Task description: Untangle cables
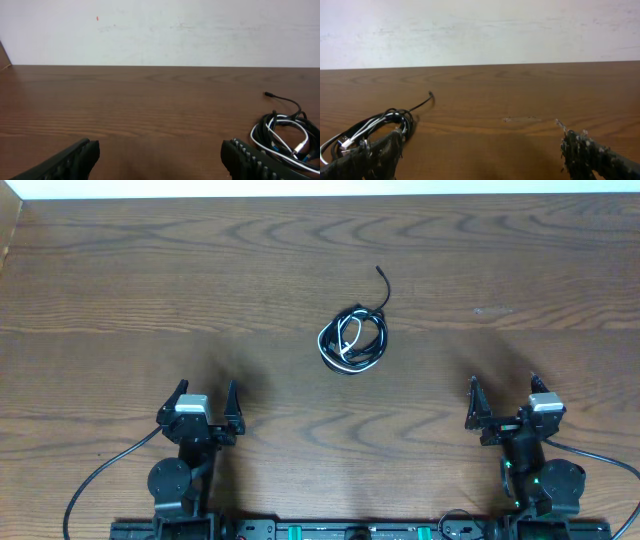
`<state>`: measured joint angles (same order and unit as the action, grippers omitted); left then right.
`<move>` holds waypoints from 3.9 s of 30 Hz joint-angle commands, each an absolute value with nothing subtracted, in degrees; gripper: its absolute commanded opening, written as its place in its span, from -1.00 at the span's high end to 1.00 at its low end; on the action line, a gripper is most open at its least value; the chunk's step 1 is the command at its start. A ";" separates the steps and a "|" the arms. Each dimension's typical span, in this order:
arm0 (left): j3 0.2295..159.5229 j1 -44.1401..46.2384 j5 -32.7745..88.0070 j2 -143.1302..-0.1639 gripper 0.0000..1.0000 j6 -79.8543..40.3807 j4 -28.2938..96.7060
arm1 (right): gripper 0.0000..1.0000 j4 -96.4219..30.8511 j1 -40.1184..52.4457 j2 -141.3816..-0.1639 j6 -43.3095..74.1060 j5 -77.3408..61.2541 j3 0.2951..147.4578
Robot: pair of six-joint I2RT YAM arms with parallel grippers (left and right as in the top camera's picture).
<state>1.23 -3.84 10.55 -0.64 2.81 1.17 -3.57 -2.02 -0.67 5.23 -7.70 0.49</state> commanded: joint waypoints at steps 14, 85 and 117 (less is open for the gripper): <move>0.23 -3.51 13.56 -0.60 -0.68 2.31 2.92 | -0.98 -3.09 -2.17 -0.34 5.37 -9.37 0.34; 87.33 18.74 22.68 -108.16 -0.56 -0.40 44.93 | -0.98 -50.00 -2.13 -74.28 -2.39 -34.65 71.57; 86.39 22.11 10.98 -120.38 -0.18 -0.97 32.80 | -0.98 -50.41 -0.27 -74.28 -2.39 -32.45 71.44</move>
<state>86.24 22.26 13.74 -119.63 -1.45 32.95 -50.19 -0.67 -74.08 -3.11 -32.53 71.24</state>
